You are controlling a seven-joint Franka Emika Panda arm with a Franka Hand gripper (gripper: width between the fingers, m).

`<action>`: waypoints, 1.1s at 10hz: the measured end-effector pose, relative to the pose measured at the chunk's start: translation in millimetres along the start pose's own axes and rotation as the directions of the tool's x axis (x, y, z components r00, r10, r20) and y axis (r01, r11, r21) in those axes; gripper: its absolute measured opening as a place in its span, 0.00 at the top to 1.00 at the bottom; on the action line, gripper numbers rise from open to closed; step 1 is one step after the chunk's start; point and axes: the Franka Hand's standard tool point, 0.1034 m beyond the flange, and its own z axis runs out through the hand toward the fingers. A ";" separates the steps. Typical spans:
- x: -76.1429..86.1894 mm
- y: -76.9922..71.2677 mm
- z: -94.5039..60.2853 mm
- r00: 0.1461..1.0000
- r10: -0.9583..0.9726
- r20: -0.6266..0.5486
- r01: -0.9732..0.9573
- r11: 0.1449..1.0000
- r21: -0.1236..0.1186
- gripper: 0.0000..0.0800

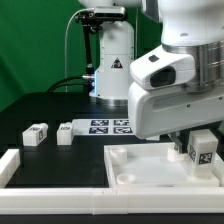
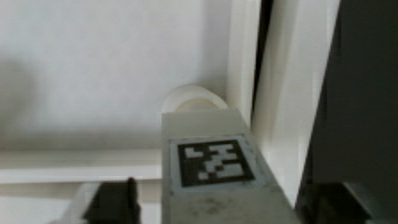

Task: Assemble one leg

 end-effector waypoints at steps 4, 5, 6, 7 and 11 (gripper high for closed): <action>0.0 -0.2 0.1 1.000 0.021 0.000 -0.021 1.000 0.001 0.63; 0.0 -0.1 0.1 0.999 0.036 0.000 -0.036 0.999 0.001 0.63; 0.0 -0.6 0.1 0.998 0.062 0.000 -0.062 0.998 0.003 0.63; 0.1 -2.0 0.2 0.983 0.182 0.001 -0.182 0.983 0.009 0.63; 0.5 -2.5 1.1 0.747 0.664 -0.031 -0.661 0.746 0.081 0.63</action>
Offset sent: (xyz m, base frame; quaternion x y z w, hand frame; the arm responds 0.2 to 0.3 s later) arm 0.0000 0.0000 0.0000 0.0000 0.0000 0.0000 1.0000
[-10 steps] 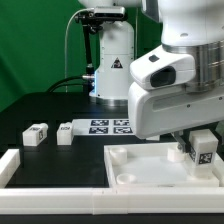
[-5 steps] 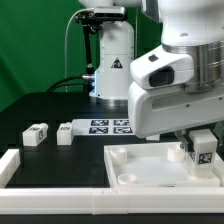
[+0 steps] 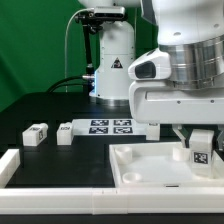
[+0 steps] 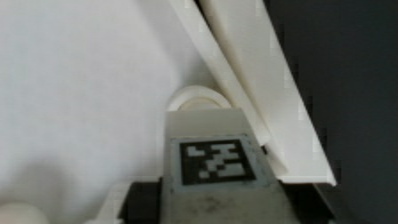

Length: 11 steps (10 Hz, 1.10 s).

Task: Assemble one leg

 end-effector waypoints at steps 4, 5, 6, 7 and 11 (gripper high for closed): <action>0.5 -1.8 0.8 0.840 0.543 -0.004 -0.543 0.840 0.027 0.63; -2.5 -5.0 2.7 0.789 0.614 -0.003 -0.614 0.789 0.030 0.63; -7.9 -10.0 5.1 0.695 0.719 0.006 -0.718 0.695 0.027 0.63; -11.5 -14.7 7.6 0.611 0.792 0.013 -0.792 0.610 0.029 0.63; -10.6 -18.9 8.4 0.402 0.915 0.019 -0.915 0.401 0.037 0.63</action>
Offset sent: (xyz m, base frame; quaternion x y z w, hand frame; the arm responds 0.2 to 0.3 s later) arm -0.0058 0.0084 -0.0084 0.0165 -0.0088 0.3616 0.9322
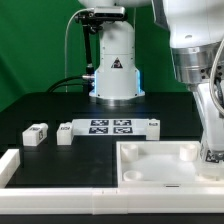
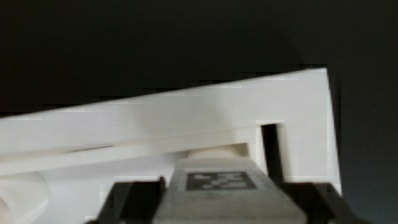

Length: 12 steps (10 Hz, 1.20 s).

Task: Assemble one leg

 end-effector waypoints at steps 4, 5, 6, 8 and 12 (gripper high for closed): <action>0.5 0.4 1.1 0.962 -0.273 -0.001 0.273 0.962 -0.002 0.22; 2.6 -0.1 1.3 0.909 -0.416 -0.001 0.416 0.909 -0.003 0.22; 4.6 -0.4 1.7 0.855 -0.519 0.000 0.519 0.855 -0.003 0.19; 6.3 0.2 2.5 0.724 -0.689 -0.001 0.689 0.724 -0.007 0.19; 8.9 0.7 3.8 0.372 -0.928 0.002 0.928 0.372 -0.010 0.19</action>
Offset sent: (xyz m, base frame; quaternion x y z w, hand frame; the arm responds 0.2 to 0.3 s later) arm -0.0011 -0.0056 -0.0038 0.0004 0.0102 -0.2427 0.9701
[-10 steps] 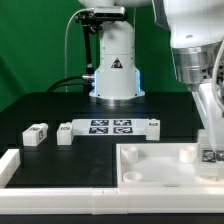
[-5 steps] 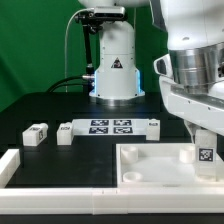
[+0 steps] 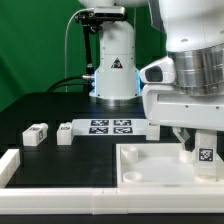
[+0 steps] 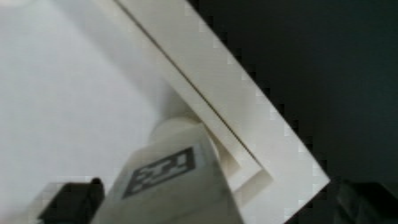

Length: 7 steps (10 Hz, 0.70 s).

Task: Assemble one leg

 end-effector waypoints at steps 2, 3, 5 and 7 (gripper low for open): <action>0.7 1.4 -1.7 0.961 -0.275 -0.006 0.275 0.961 -0.014 0.19; 2.0 1.6 -3.8 0.951 -0.308 -0.009 0.308 0.951 -0.013 0.19; 1.4 1.9 -2.2 0.955 -0.297 -0.007 0.297 0.955 -0.013 0.32; 4.3 7.2 -1.8 0.955 -0.296 -0.007 0.296 0.955 -0.022 0.63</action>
Offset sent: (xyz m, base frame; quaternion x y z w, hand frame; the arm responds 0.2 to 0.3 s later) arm 0.0000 0.0000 0.0000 0.0000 0.0000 0.0000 1.0000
